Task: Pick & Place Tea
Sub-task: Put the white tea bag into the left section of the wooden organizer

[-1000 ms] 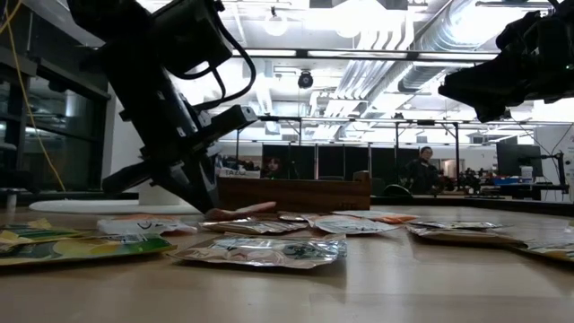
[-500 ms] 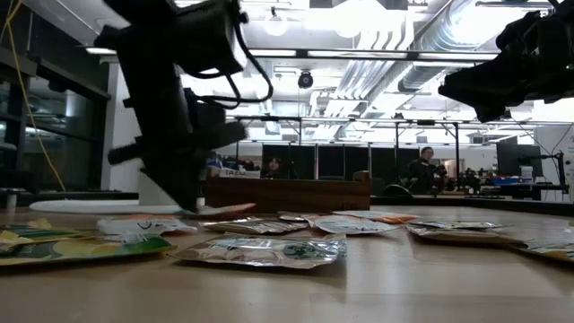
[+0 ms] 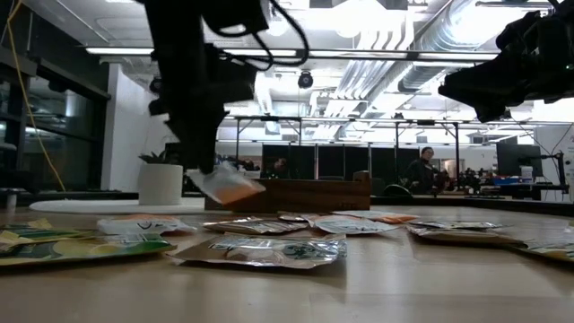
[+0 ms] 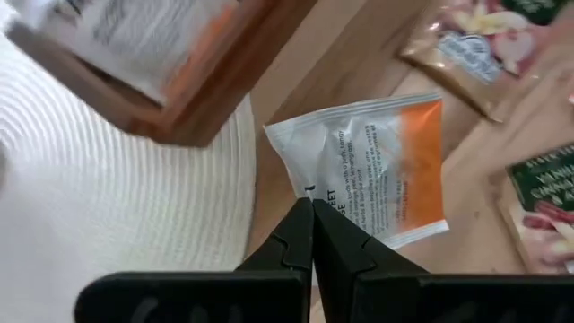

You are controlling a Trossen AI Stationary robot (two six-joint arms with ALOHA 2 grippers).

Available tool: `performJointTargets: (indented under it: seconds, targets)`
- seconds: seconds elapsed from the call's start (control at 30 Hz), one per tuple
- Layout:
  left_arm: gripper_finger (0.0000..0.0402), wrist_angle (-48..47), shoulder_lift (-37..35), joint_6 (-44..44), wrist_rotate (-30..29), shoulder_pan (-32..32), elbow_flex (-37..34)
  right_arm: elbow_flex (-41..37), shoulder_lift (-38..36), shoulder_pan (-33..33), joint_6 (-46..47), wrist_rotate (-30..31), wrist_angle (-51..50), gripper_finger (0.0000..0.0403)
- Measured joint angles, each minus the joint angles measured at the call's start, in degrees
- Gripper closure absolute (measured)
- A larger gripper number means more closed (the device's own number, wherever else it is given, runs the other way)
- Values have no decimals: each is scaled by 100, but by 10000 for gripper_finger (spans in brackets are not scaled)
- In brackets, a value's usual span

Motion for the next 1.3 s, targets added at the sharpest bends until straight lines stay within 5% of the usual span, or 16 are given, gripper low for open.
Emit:
performJointTargets:
  seconds: [0.27, 0.5, 0.93, 1.3]
  targets:
    - [401, -1284, -13, 832, -302, -6, 814, 2, 0, -2, 0, 0, -2, 250]
    - [401, -2189, -22, 1766, -1163, -7, 1448, 0, 0, -2, 0, -2, -2, 250]
    - [401, -2104, 29, 4365, -2460, 3, 1626, 0, 0, 0, 0, 0, -2, 250]
    - [401, -1888, 367, 4989, -2964, 470, 1634, 1, 0, -1, 0, 0, -2, 250]
